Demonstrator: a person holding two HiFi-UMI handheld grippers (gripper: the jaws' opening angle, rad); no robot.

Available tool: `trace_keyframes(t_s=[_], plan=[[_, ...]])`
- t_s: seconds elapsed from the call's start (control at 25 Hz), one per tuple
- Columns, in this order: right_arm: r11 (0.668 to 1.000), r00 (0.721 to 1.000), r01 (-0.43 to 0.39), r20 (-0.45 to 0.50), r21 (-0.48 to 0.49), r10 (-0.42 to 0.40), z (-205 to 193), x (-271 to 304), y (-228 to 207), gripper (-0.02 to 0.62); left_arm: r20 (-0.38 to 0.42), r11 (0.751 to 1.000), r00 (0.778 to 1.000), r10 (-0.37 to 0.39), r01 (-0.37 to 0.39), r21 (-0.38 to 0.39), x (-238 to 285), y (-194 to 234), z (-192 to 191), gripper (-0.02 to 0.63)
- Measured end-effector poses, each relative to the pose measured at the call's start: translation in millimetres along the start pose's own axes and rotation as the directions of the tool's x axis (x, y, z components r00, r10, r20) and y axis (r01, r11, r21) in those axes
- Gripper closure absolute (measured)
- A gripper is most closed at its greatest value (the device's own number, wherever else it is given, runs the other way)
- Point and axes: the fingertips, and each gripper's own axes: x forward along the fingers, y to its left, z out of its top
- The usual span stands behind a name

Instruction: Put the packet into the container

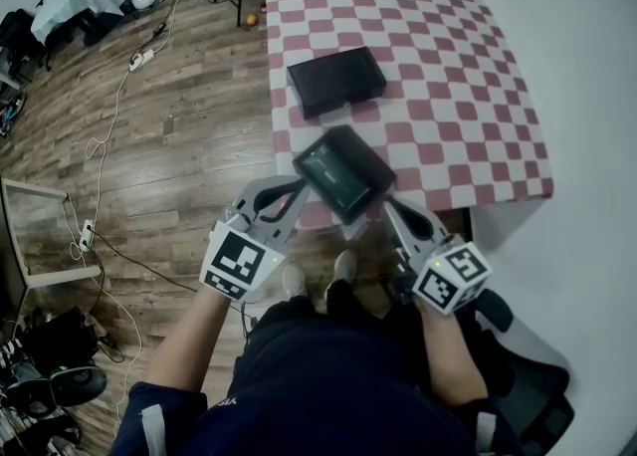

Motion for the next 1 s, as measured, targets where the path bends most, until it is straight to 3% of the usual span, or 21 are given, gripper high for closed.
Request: trace_keyframes(t_s=[0.24, 1.0], plan=[[0.999, 1.000, -0.012, 0.004, -0.034, 0.012, 4, 1, 14, 0.578, 0.014, 0.998, 1.000, 0.002, -0.002, -0.056, -11, -8, -7, 0.581], [0.997, 0.999, -0.041, -0.022, -0.070, 0.039, -1, 6, 36, 0.580, -0.001, 0.997, 0.999, 0.032, -0.032, -0.066, -27, -8, -18, 0.581]])
